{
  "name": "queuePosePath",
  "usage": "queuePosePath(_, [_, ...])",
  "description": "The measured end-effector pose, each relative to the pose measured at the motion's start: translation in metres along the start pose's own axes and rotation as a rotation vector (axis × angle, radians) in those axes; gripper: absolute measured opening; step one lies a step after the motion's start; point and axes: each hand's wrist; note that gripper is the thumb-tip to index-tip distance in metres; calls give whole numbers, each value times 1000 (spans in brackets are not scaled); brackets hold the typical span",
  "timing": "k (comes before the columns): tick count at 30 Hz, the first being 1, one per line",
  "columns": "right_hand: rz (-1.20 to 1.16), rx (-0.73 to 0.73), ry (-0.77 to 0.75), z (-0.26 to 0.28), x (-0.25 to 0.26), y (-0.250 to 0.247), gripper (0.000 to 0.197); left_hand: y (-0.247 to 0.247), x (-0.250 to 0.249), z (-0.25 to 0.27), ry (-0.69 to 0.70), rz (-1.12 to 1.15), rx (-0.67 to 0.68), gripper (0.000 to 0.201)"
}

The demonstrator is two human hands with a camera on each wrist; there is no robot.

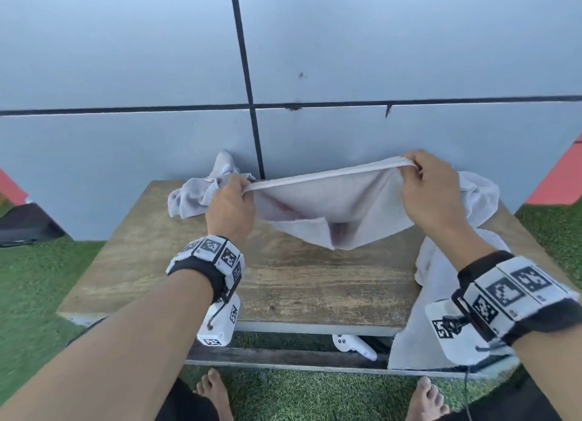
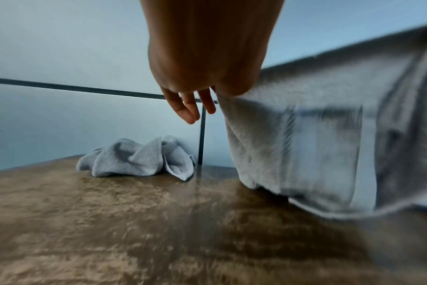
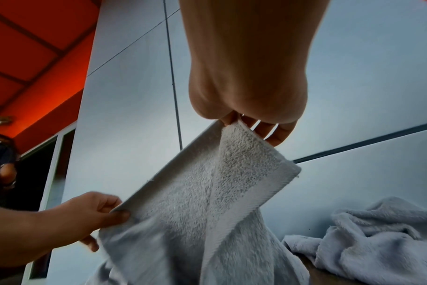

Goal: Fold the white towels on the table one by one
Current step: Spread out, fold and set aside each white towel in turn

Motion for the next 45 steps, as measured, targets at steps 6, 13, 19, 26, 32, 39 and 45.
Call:
queuePosePath(6, [40,27,143,-4,4,-14,20,-41,-23,-13,-83,145,-15,23])
queuePosePath(13, [90,409,-85,28,36,25,61,-44,-76,-18,177,336,278,22])
queuePosePath(19, [158,371,-222,35,59,47,36,-44,-91,-9,337,339,471,18])
queuePosePath(26, [101,174,-29,15,40,28,27,-46,-34,-10,155,138,416,38])
queuePosePath(32, [175,427,-87,27,40,30,49,-40,-60,-11,209,269,328,28])
queuePosePath(39, [238,253,-242,22,51,40,20,-20,-83,-11,336,324,323,16])
queuePosePath(45, [126,211,-141,19,40,26,24,-15,-67,-5,221,253,336,42])
Point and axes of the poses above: each hand's wrist, its own z-axis away from the middle knuckle, its own y-axis out of the palm, x = y × z, and after that the axes turned 9 degrees about y, right-handed
